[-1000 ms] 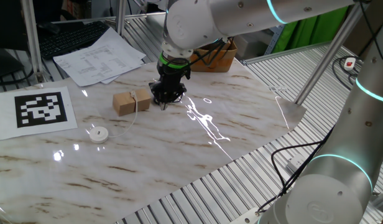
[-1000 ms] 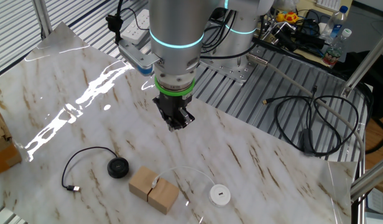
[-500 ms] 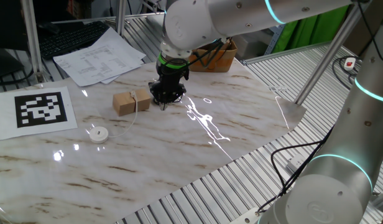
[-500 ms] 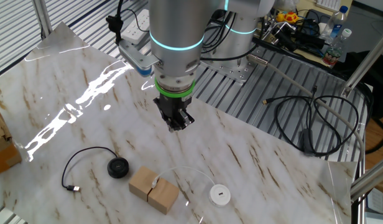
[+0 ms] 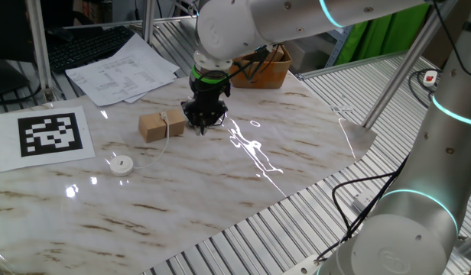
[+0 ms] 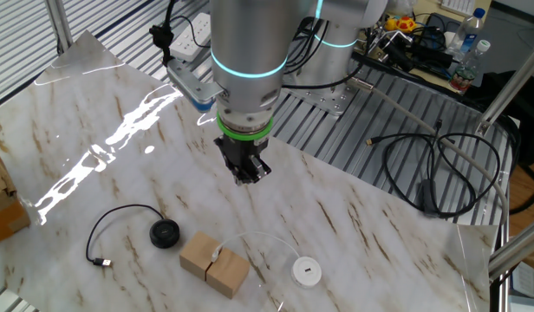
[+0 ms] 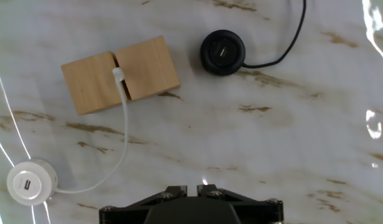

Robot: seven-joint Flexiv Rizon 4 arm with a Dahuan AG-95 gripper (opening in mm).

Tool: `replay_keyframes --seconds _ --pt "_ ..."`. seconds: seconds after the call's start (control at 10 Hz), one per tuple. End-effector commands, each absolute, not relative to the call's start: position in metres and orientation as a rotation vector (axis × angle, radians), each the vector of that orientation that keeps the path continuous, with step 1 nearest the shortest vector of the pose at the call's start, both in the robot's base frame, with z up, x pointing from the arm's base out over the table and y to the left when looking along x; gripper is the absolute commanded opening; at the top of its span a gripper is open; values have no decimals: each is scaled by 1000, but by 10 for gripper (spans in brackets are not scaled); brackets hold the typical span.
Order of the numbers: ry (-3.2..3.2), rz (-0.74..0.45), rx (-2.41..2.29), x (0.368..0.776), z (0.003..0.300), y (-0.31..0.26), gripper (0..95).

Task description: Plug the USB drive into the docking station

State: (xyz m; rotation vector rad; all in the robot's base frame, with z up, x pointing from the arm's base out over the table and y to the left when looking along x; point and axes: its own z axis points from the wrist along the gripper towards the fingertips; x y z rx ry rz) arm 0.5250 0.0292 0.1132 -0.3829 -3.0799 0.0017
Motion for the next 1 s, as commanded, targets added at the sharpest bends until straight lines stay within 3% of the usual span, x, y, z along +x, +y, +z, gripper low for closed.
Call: replay_keyframes --seconds 0.1,1.0 --pt "-3082 -38 -358 525 114 29 190" --pt "-3090 -26 -351 578 114 53 190"
